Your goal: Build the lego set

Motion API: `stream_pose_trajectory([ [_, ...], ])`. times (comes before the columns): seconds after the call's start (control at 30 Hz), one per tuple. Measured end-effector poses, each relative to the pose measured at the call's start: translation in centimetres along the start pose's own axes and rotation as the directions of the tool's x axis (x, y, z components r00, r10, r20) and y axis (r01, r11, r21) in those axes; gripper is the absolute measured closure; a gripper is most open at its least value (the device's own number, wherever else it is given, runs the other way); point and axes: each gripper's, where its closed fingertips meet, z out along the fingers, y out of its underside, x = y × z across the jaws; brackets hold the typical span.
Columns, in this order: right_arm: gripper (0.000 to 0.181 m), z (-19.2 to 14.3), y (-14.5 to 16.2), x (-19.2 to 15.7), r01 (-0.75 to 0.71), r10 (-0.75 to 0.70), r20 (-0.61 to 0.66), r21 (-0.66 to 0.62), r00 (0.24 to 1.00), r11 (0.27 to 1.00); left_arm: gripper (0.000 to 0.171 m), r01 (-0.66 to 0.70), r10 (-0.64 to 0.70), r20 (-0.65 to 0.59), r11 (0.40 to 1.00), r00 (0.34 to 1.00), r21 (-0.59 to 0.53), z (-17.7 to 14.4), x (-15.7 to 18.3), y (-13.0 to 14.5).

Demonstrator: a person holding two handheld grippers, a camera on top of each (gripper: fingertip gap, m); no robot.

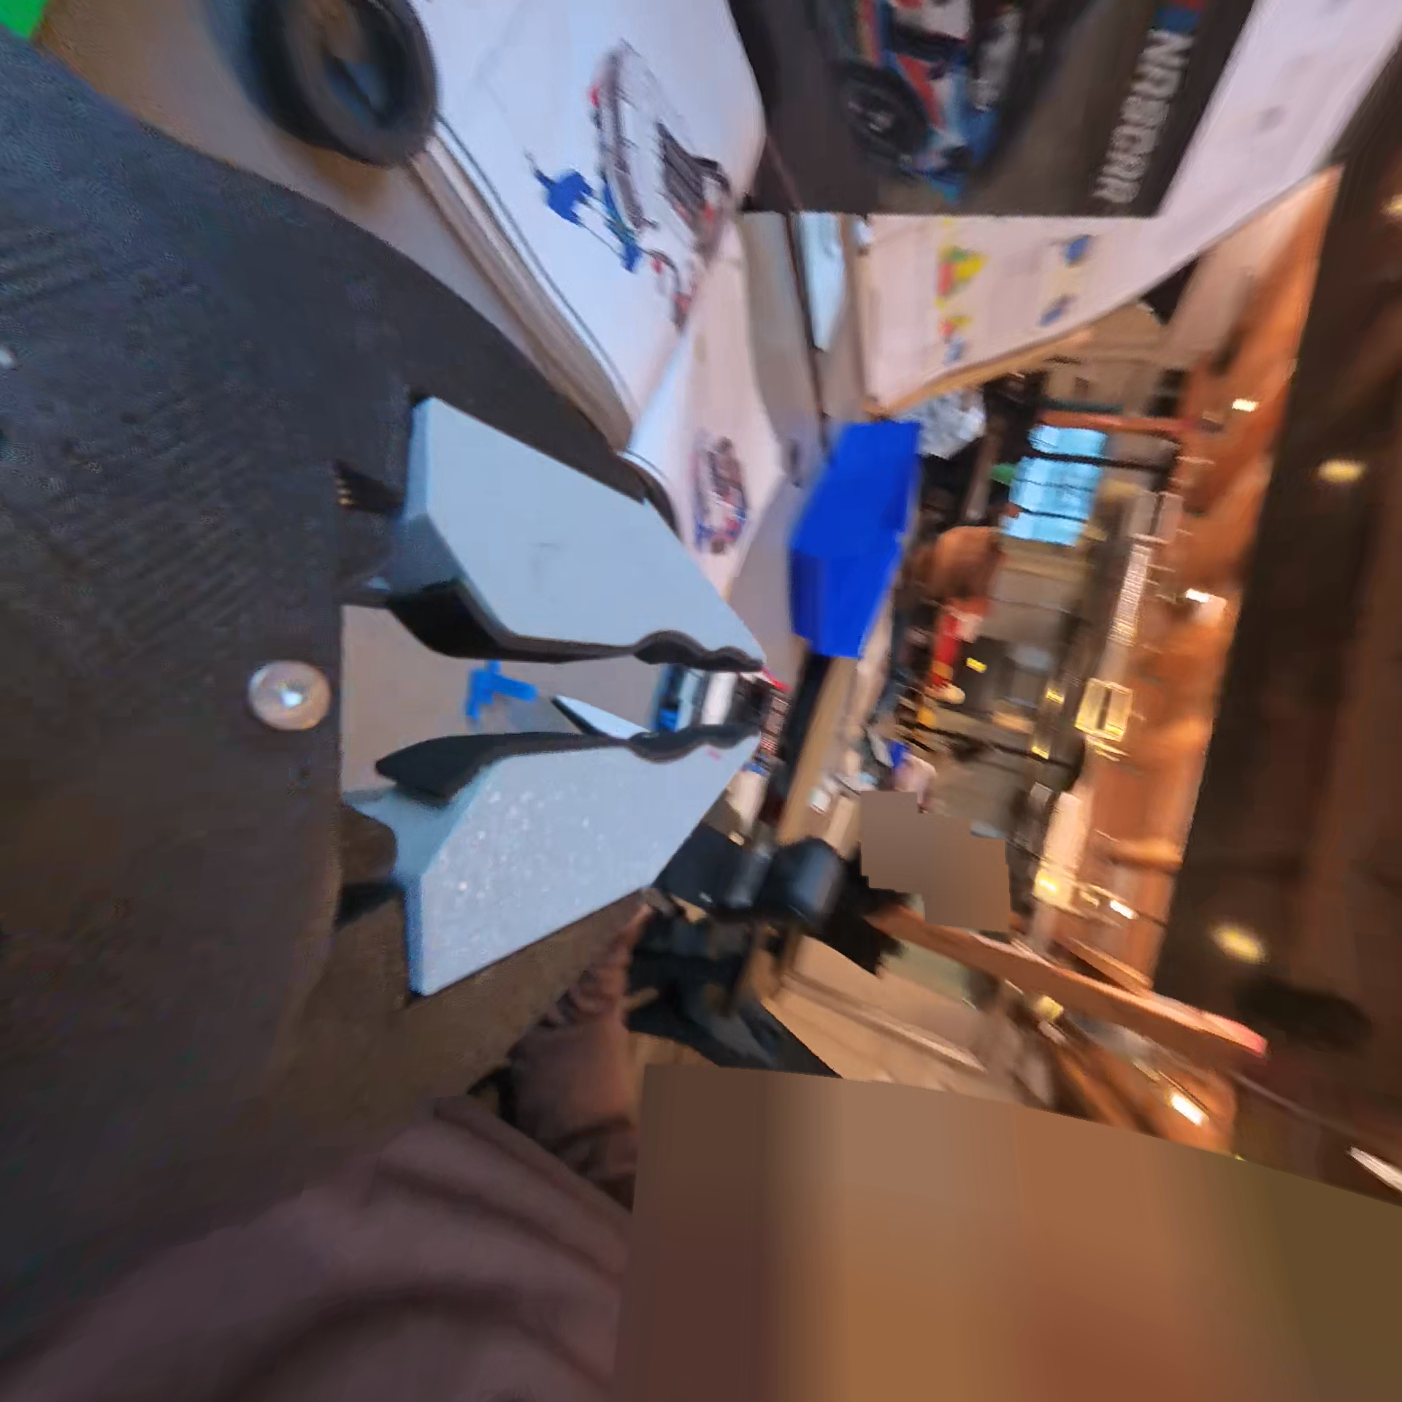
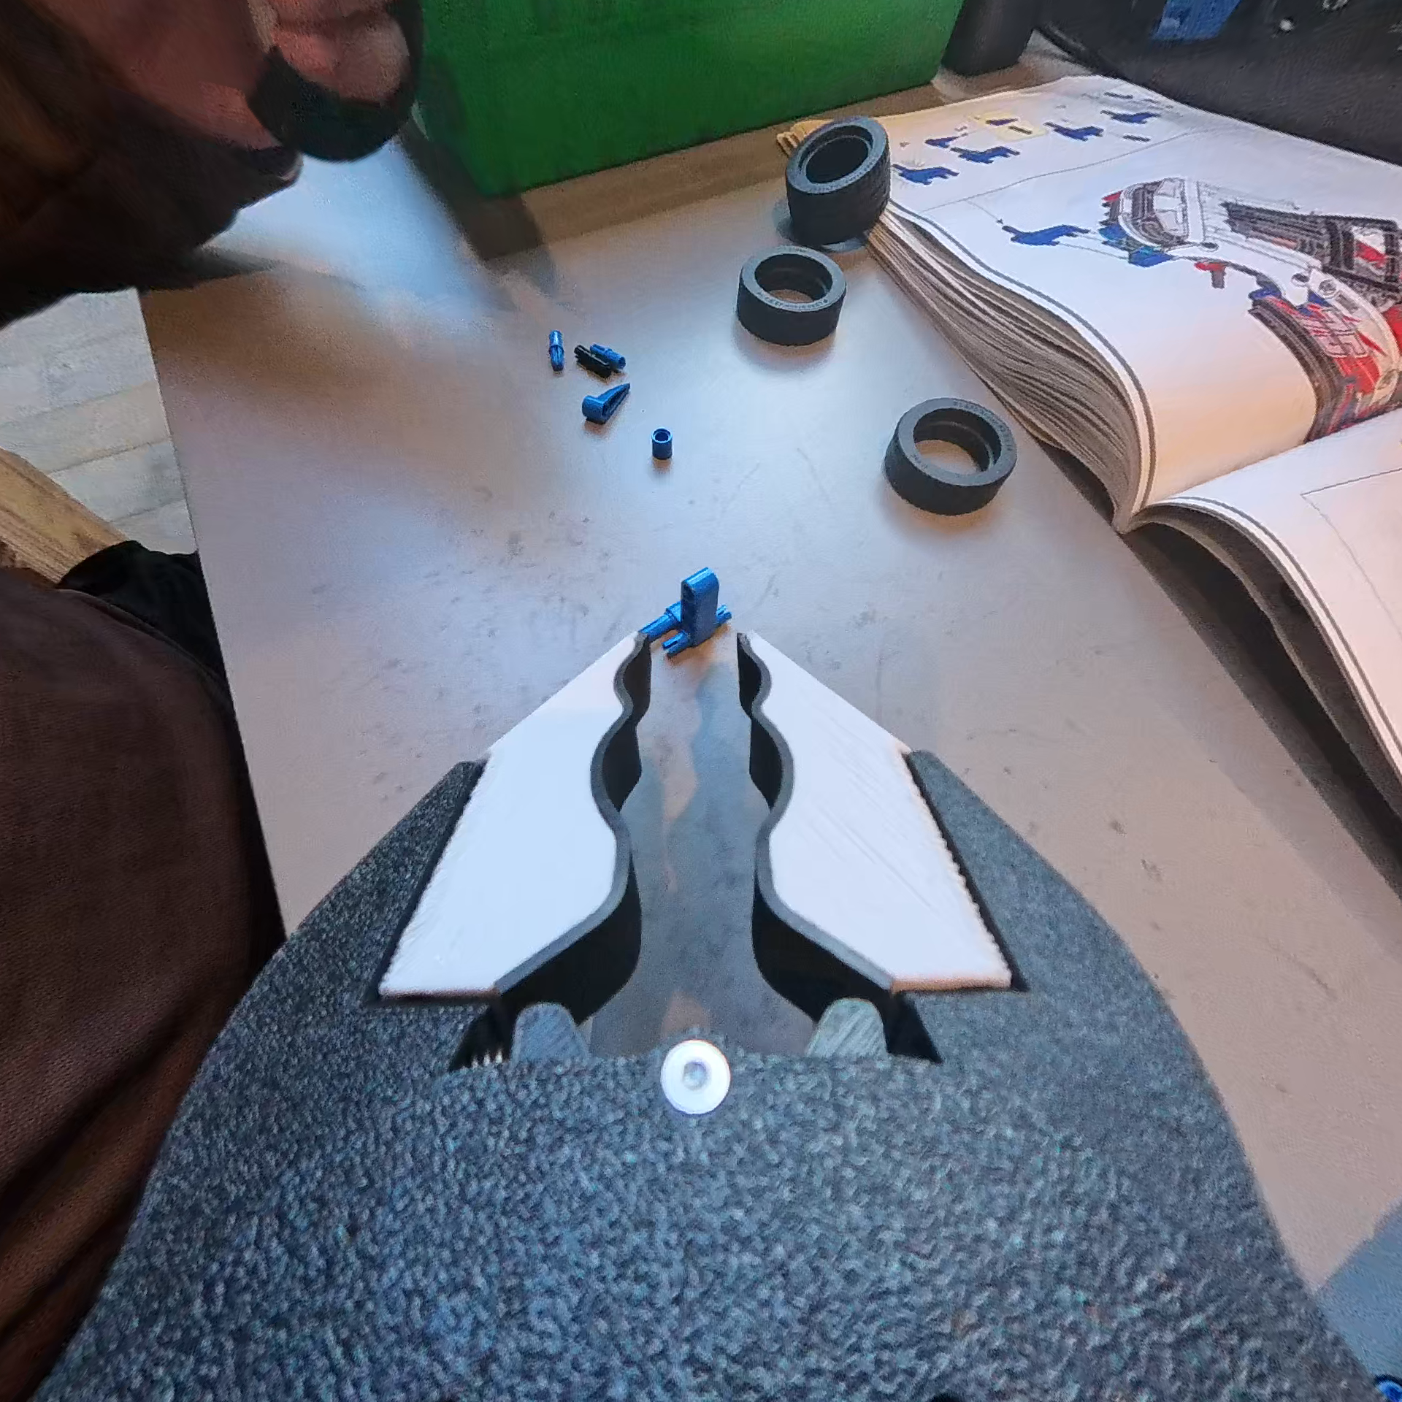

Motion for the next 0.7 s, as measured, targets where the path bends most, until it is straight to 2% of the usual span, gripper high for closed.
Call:
stream_pose_trajectory([
  [0.07,0.158,0.0,0.0,0.0,0.001,-0.001,-0.003,-0.002,1.0,1.0,0.168,0.013,-0.01,-0.033,0.996,0.999,0.091,-0.6,0.1,-1.5],
  [0.13,0.158,0.0,0.0,0.0,0.003,-0.003,-0.005,-0.004,1.0,1.0,0.162,0.015,-0.009,-0.041,0.99,0.999,0.139,-1.0,0.1,-2.2],
  [0.3,0.159,0.1,0.1,0.0,0.0,0.0,-0.003,-0.008,1.0,1.0,0.156,-0.028,0.031,-0.026,0.994,0.999,0.109,-1.0,0.6,-2.1],
  [0.4,0.159,0.1,0.1,0.1,-0.001,0.001,-0.004,-0.005,1.0,1.0,0.14,-0.093,0.092,0.019,0.994,0.996,0.057,-0.6,0.7,-1.6],
  [0.5,0.159,0.0,0.0,0.1,-0.002,0.002,-0.005,-0.003,1.0,1.0,0.113,-0.098,0.099,0.019,0.994,0.995,-0.044,0.1,0.9,-0.1],
  [0.6,0.159,0.0,0.0,0.2,-0.001,0.001,-0.012,-0.003,1.0,1.0,0.105,-0.146,0.153,0.03,0.976,0.988,-0.162,0.5,0.6,2.1],
  [0.7,0.161,0.0,-0.1,0.4,-0.001,0.001,-0.029,0.004,1.0,1.0,0.106,-0.25,0.266,0.046,0.945,0.963,-0.212,0.4,0.3,3.4],
])
